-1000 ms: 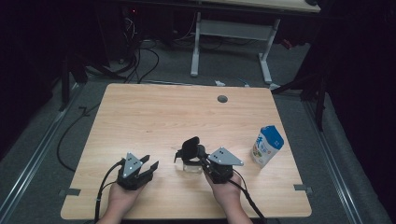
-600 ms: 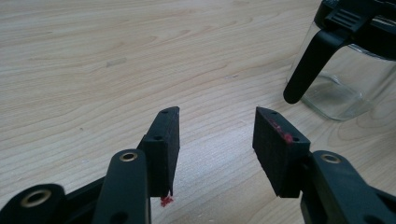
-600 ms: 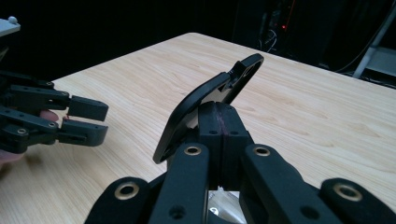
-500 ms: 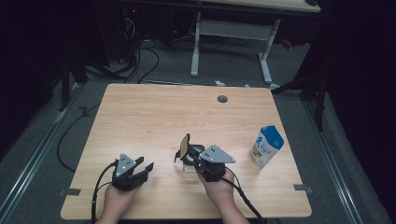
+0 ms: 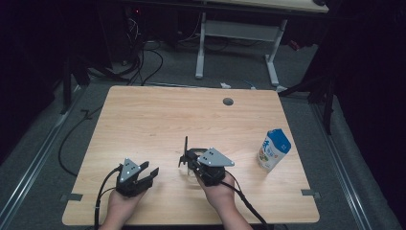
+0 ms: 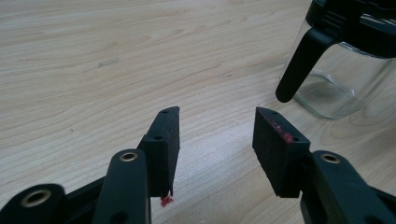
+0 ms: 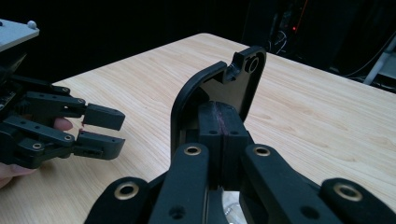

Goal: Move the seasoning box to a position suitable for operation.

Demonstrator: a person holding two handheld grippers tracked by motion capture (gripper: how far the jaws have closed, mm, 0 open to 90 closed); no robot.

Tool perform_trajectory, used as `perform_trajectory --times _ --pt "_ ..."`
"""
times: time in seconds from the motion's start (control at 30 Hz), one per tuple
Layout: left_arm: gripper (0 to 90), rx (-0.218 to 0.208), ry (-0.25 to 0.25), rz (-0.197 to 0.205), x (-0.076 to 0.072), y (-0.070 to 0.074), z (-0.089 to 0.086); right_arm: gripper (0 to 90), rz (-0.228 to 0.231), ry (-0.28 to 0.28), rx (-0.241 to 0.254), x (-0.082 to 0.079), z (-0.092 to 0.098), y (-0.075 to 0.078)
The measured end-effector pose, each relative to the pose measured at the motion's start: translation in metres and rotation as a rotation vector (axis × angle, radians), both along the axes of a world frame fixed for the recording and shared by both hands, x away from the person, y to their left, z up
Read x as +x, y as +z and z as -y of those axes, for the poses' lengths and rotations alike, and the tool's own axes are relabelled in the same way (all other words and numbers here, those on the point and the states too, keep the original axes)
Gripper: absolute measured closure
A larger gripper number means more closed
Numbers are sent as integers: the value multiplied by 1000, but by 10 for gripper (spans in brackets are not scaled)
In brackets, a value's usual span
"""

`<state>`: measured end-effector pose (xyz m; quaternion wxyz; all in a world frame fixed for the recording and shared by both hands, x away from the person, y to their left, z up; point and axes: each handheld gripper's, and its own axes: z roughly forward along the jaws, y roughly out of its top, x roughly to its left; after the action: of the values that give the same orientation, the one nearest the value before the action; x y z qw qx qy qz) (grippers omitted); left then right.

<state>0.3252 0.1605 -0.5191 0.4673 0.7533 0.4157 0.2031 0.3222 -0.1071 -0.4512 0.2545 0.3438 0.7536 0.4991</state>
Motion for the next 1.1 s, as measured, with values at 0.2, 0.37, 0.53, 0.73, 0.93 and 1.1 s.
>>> perform_trajectory --times 0.2,0.37,0.53,0.73,0.93,1.1 --pt "513 -1 -2 1 0 0 0 897 -1 8 -2 0 -5 -1" --pt "510 -1 0 5 0 -1 2 896 -1 17 -6 1 -9 0" --pt "500 -9 0 3 0 -1 3 893 -4 23 -7 2 -11 1" --pt "468 -27 3 3 -1 -1 3 889 -1 10 -4 0 -6 0" --pt "465 -26 10 4 0 -1 5 893 -8 -50 1 -1 23 -7" --pt "467 -19 -21 27 -4 1 13 892 -8 -113 -5 -11 53 -16"
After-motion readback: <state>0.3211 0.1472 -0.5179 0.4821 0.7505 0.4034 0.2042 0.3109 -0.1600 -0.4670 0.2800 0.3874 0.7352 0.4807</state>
